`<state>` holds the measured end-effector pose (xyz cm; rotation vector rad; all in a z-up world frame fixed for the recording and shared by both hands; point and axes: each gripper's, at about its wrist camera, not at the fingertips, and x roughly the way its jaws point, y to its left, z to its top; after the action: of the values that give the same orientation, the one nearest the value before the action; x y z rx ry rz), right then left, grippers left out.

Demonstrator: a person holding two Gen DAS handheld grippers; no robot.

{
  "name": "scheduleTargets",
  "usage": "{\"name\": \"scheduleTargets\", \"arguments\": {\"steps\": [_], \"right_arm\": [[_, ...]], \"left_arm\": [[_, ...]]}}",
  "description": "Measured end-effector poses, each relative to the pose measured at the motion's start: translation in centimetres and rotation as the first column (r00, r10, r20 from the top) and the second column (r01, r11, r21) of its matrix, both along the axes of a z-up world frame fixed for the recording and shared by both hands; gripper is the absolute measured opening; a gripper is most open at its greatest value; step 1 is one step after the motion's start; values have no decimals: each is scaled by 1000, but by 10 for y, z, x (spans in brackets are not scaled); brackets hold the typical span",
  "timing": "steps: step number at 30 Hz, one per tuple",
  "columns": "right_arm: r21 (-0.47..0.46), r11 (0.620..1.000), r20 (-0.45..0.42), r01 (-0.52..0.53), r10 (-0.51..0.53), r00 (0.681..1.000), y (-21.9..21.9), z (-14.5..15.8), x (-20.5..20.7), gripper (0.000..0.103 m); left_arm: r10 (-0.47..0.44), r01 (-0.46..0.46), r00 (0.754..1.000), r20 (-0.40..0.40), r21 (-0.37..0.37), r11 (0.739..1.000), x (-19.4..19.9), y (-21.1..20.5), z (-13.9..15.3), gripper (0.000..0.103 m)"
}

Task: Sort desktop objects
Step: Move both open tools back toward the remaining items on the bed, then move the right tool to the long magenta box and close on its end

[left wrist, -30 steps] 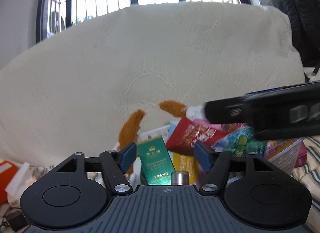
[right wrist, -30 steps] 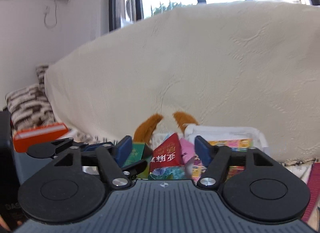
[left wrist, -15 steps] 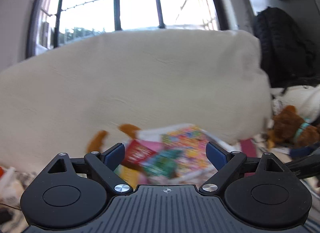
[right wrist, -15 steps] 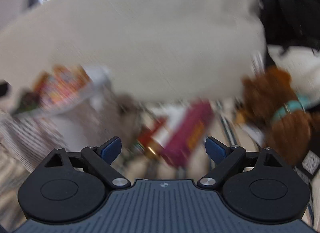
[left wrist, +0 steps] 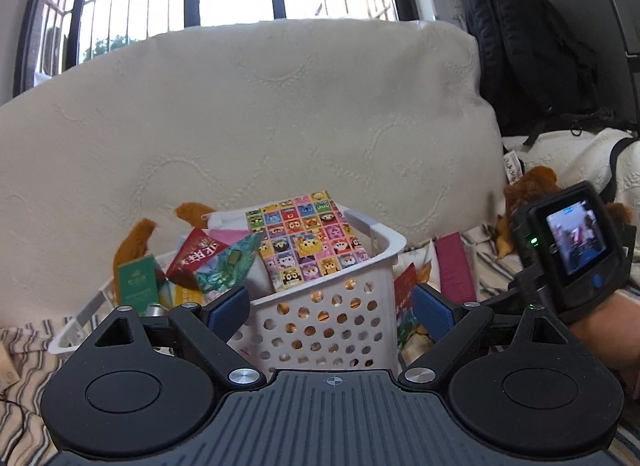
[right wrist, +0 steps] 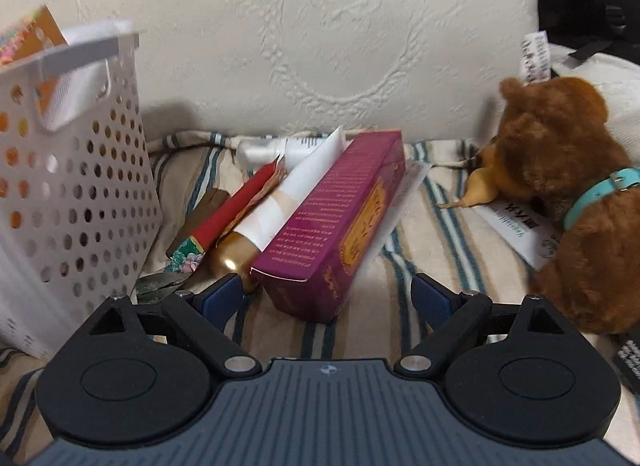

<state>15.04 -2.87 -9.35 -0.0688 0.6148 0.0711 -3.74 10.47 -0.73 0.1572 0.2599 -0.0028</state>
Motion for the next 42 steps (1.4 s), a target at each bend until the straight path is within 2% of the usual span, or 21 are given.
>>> {"name": "scheduleTargets", "arguments": {"steps": [8,12,15,17,20,21,24,27,30,32,34,37,42], "right_arm": [[2,999,-27,48,-47,999,1,-10,24,97],[32,996,-23,78,-77,997,-13,-8,20,97],[82,991,-32,103,-100,994,-36,-6,12,94],[107,982,-30,155,-152,988,-58,-3,7,92],[181,951,-71,252,-243,967,-95,0,2,87],[197,946,-77,256,-245,966,-102,1,0,83],[189,968,-23,166,-165,986,-102,8,-6,85],[87,993,-4,83,-83,997,-85,11,0,88],[21,1000,-14,18,-18,1000,-77,4,12,88],[0,1000,-45,2,-2,999,-77,-3,24,82],[8,1000,-88,5,-4,996,-78,-10,34,59],[92,996,-103,18,-9,995,-92,-13,38,54],[151,988,-117,-37,55,992,-105,-10,26,49]], "left_arm": [[8,-8,1000,-15,-18,1000,5,4,-5,95],[1,-2,1000,-9,-22,1000,3,3,-4,95],[-12,12,1000,4,-22,1000,2,-1,-1,95],[-25,25,1000,12,-20,999,1,-6,2,95],[-46,47,999,17,-22,999,1,-15,3,96],[-54,55,998,17,-23,998,2,-18,3,96],[-77,77,997,14,-16,997,5,-30,3,96],[-101,101,995,7,-5,995,9,-42,2,96],[-115,115,993,1,6,993,11,-51,2,96],[-120,120,993,-9,16,993,14,-55,0,96],[-120,121,993,-20,27,992,17,-58,-3,96],[-116,117,993,-35,18,993,24,-60,-6,96],[-140,139,989,-49,-15,990,35,-65,-6,96]]}}
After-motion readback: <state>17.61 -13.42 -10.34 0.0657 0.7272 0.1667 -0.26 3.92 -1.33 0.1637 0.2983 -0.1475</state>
